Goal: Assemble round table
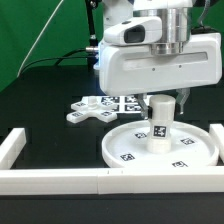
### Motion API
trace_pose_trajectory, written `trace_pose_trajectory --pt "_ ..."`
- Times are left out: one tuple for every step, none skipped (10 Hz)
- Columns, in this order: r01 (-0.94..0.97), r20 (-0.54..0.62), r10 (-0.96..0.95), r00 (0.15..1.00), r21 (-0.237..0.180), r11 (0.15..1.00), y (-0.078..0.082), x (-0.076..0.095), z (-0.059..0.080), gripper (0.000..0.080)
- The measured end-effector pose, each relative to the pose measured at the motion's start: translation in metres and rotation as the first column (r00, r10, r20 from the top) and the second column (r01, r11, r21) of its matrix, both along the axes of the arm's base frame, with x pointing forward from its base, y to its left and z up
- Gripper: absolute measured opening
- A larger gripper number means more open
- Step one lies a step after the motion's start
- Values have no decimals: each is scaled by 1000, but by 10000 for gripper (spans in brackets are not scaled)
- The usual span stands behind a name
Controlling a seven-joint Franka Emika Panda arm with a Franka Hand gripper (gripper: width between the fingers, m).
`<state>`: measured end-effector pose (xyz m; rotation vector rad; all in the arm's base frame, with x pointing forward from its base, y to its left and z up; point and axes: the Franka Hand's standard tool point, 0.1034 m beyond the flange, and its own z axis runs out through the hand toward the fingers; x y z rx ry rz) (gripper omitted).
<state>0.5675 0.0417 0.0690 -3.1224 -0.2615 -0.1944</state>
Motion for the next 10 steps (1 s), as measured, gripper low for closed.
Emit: trace_pose_trajectory --pt "114 0 -114 993 21 993 -1 0 0 403" --pt "249 1 -249 969 39 968 -3 0 0 404" --pt "386 -8 -387 922 56 921 -4 0 -1 404" --pt "518 -21 -518 855 74 852 -5 -1 -1 405" --pt "623 -38 -622 782 90 777 -6 -1 -1 406" --pt "728 -62 -726 684 111 676 -7 -1 -1 406" --pt "793 -81 -791 607 124 596 -8 -2 -1 406" --pt "839 -94 -836 541 137 527 -9 -3 -1 406" --pt "864 -104 -860 499 141 484 -10 -3 -1 406" --pt "896 -119 -891 438 142 421 -11 -4 -1 406"
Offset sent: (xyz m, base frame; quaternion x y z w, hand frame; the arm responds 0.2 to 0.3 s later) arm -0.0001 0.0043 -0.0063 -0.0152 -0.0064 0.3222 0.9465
